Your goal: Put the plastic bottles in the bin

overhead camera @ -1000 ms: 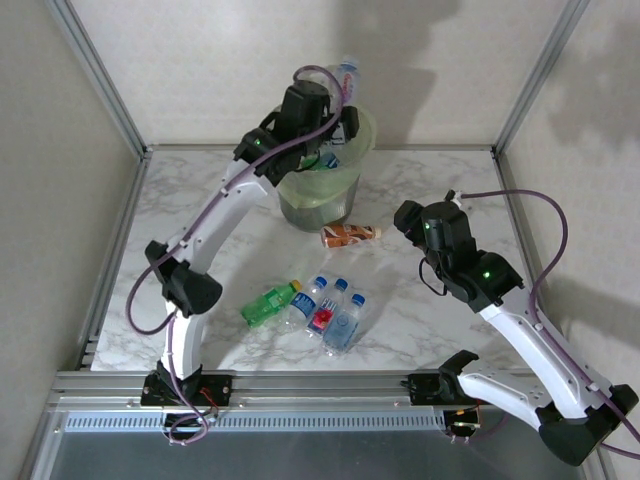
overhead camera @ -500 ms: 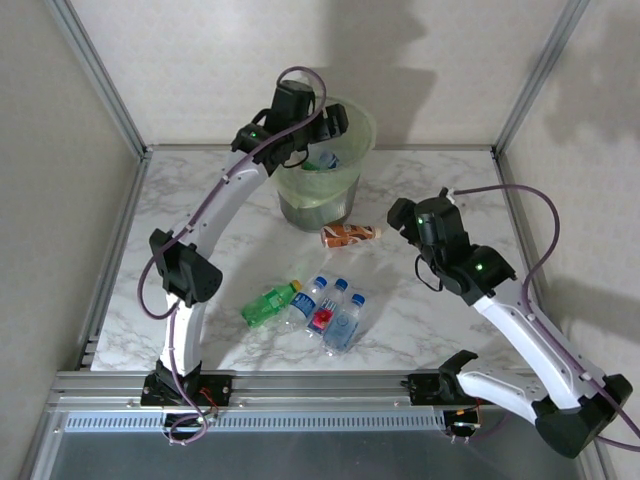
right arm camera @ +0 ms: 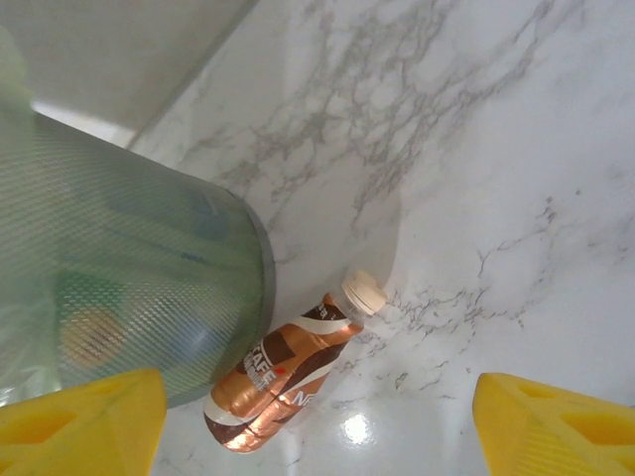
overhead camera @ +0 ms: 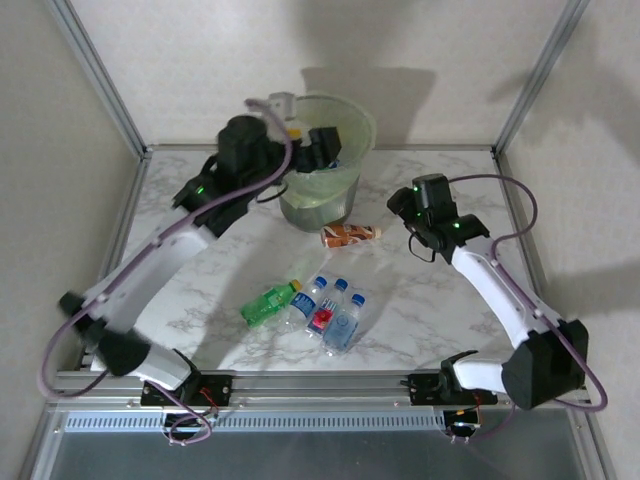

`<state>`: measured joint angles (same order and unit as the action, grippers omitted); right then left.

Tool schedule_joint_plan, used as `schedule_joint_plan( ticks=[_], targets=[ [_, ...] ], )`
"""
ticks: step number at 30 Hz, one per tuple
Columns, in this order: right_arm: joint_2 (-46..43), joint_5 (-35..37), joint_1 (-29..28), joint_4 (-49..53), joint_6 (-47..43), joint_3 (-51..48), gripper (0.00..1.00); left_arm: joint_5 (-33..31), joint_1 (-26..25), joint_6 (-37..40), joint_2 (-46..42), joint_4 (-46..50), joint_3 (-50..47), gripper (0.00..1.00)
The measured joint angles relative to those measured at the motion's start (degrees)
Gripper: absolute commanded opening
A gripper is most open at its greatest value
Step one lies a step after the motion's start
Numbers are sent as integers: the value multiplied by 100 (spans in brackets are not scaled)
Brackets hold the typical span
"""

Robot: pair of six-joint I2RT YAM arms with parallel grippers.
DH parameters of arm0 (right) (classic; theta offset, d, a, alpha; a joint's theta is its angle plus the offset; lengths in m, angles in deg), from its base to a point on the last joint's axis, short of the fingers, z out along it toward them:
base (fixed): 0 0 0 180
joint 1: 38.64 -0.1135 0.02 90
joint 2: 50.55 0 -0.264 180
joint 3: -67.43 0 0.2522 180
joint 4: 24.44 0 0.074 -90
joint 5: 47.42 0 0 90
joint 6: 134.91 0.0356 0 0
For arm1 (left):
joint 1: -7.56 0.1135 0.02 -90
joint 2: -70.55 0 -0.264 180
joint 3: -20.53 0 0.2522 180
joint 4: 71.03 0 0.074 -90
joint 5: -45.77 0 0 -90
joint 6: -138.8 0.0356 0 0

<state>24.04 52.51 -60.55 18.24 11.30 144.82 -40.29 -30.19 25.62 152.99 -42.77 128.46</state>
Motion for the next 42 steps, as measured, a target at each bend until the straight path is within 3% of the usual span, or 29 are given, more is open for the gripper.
schedule_joint_plan(
  ticks=[6, 12, 27, 42],
  targets=[
    [811, -378, 68, -232, 256, 188, 83, -627, 48, 48, -1639, -573, -1952, 100],
    [1731, -756, 129, -437, 649, 540, 82, -1106, 52, 2, -1967, -566, -2726, 100],
    [2734, -1554, 142, -868, 1731, 623, 78, -1561, 275, -345, -2116, -326, -3434, 97],
    [3495, -1753, 103, -1036, 2286, 697, 71, -1558, 387, -540, -2210, -170, -3720, 94]
  ],
)
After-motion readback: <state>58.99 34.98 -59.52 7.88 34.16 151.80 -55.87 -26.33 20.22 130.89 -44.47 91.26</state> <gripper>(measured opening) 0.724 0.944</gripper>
